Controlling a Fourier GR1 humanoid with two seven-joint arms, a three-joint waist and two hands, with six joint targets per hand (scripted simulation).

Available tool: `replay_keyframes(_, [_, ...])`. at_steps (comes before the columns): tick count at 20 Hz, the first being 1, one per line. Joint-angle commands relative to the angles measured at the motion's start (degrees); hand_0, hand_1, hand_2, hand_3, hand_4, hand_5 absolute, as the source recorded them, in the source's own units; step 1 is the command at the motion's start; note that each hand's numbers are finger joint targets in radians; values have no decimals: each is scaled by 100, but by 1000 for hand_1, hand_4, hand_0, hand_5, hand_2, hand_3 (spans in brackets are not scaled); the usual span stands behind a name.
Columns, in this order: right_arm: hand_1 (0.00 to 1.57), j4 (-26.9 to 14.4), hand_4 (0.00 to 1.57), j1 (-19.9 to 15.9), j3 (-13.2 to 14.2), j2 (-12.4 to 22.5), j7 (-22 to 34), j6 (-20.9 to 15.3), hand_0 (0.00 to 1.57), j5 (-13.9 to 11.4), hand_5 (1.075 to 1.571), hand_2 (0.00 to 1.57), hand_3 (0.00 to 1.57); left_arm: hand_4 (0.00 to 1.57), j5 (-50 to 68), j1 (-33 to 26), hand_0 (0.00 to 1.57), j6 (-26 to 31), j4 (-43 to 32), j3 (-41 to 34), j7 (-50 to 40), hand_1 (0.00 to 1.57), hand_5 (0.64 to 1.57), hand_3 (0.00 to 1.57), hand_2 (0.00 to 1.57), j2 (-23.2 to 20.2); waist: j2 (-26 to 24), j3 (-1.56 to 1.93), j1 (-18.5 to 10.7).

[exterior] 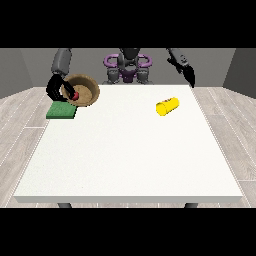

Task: Pick the cup and pour the ball into the bowl, then pick the bowl and place it on the pad

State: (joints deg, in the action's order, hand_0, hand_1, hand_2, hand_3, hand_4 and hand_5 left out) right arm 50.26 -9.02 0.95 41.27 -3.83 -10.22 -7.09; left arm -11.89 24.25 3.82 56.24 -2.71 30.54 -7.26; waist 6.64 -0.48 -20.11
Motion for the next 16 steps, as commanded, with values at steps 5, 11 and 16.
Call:
replay_keyframes(5, [1571, 938, 1571, -130, -393, 1483, 909, 1380, 1571, -521, 1523, 1571, 1565, 0, 231, -540, 0, -281, -514, -533, 313, 0, 721, 0, 0, -160, -570, 36, 1111])
replay_keyframes(11, [1571, 701, 1571, -1263, 82, 1406, 1076, 1502, 1571, -588, 1534, 1571, 1470, 0, 514, -142, 0, -140, -789, -1150, 1228, 0, 676, 0, 0, -896, 542, 41, 1131])
replay_keyframes(16, [1571, -310, 1530, -1289, 535, 994, 201, 484, 1571, -735, 1569, 1571, 1541, 465, 990, -56, 0, 407, -568, -1511, 1543, 0, 1136, 0, 0, -1313, 1223, 53, 907])
